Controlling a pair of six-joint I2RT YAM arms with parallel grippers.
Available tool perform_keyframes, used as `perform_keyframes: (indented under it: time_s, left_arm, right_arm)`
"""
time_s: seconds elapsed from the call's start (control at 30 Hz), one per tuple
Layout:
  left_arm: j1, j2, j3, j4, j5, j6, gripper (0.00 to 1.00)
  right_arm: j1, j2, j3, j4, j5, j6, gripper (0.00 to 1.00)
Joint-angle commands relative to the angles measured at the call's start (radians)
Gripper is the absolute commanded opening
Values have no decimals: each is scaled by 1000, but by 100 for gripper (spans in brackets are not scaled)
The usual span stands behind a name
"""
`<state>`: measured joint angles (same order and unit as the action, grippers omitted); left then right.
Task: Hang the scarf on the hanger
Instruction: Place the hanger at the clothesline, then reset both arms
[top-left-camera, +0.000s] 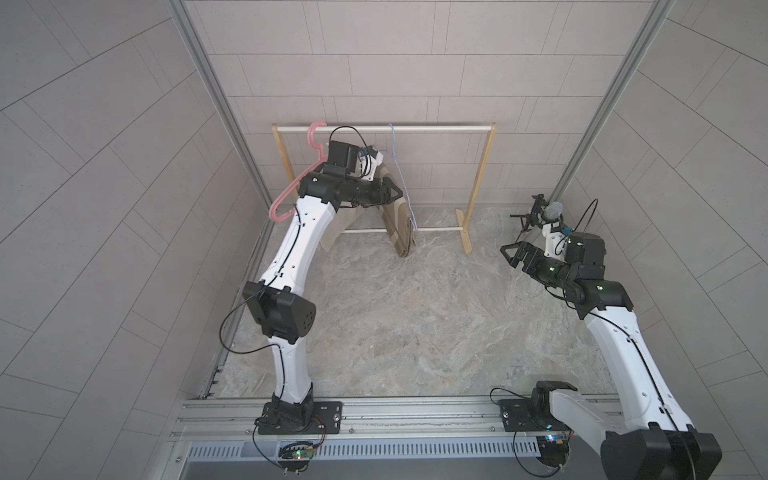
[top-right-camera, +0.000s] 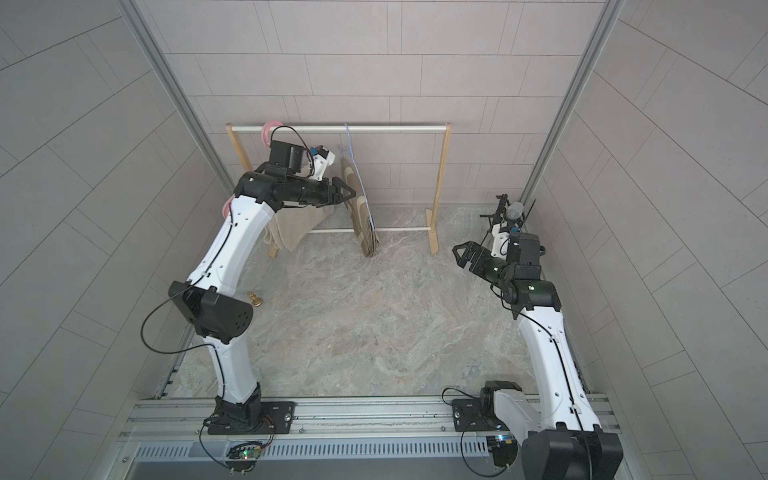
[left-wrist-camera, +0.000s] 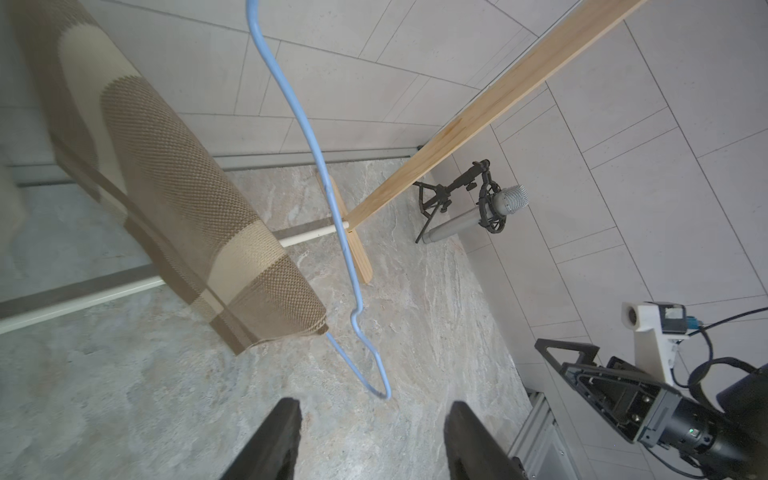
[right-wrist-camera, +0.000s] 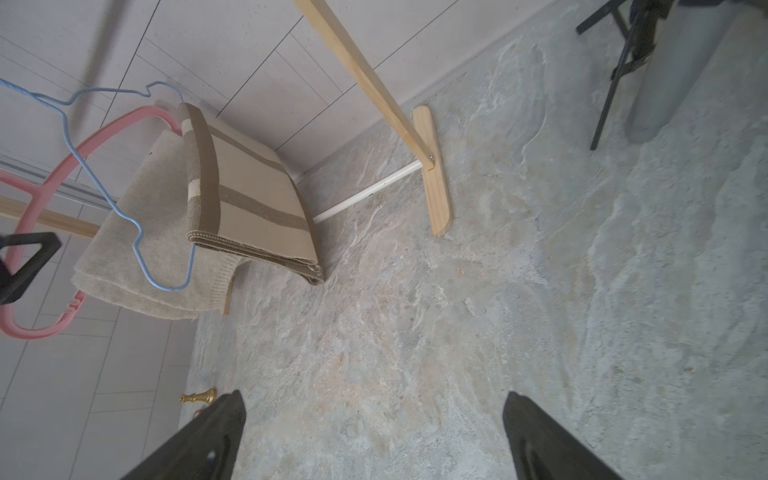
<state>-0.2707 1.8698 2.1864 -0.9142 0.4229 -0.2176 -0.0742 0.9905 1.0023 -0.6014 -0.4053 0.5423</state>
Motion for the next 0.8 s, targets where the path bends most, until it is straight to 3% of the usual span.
perform_keyframes:
  time_s: [0.0, 0.17, 0.33, 0.63, 0.77]
  left_arm:
    - [7, -167, -163, 20, -90, 55, 63]
    - [16, -493, -569, 226, -225, 22, 74]
    - [41, -732, -862, 330, -423, 3, 82]
    - [64, -992, -1340, 558, -766, -64, 87]
    - [88, -1014, -1469, 660, -796, -29, 91]
  right_arm:
    - [-5, -69, -5, 30, 133, -77, 100]
    - [-5, -142, -146, 229, 298, -141, 100]
    - [-3, -168, -331, 484, 452, -176, 100]
    - [4, -52, -642, 882, 655, -250, 100]
    - [13, 51, -706, 1063, 696, -290, 100]
